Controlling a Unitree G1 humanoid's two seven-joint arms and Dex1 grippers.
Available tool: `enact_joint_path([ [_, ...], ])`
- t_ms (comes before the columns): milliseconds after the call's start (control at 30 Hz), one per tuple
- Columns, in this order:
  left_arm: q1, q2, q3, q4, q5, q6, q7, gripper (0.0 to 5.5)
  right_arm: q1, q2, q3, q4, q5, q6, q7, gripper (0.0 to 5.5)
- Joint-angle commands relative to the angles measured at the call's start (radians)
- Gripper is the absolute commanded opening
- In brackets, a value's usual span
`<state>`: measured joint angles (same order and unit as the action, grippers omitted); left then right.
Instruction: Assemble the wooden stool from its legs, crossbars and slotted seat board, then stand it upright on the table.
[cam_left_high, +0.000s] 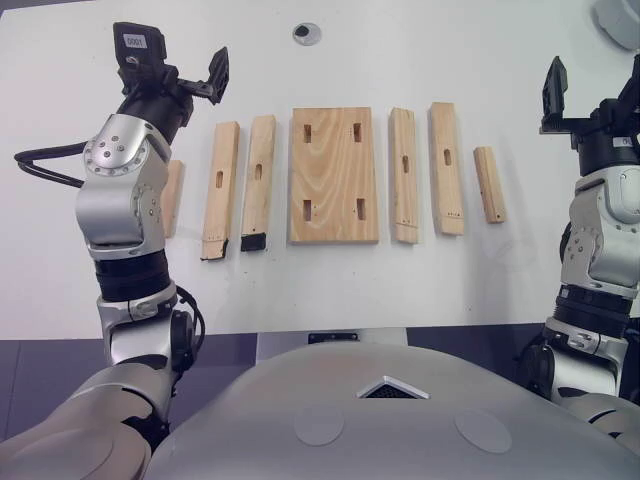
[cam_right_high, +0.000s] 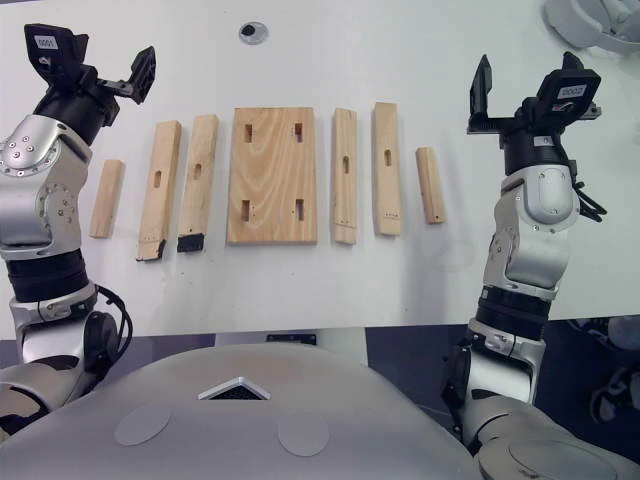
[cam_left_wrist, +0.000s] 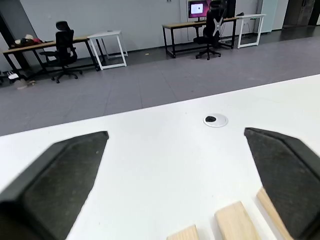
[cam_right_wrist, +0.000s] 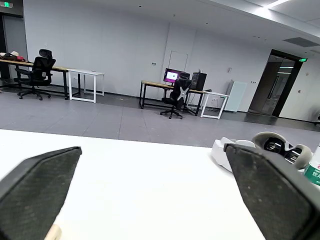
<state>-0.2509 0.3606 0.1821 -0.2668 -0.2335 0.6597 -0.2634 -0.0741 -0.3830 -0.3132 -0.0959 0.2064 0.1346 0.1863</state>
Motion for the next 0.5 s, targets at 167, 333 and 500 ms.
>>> enact_joint_path([
  [167, 0.043, 0.015, -0.01, -0.08, -0.017, 0.083, -0.008, 5.03, -0.015, -0.013, -0.008, 0.006, -0.007, 0.009, 0.007, 5.3],
  [333, 0.074, 0.002, -0.028, -0.148, -0.011, 0.131, 0.017, 5.03, -0.022, -0.039, -0.016, 0.015, 0.011, 0.019, 0.046, 5.3],
  [500, 0.102, -0.008, -0.023, -0.131, 0.005, 0.051, 0.015, 5.03, -0.014, -0.031, 0.008, 0.007, 0.039, 0.015, 0.1, 5.3],
])
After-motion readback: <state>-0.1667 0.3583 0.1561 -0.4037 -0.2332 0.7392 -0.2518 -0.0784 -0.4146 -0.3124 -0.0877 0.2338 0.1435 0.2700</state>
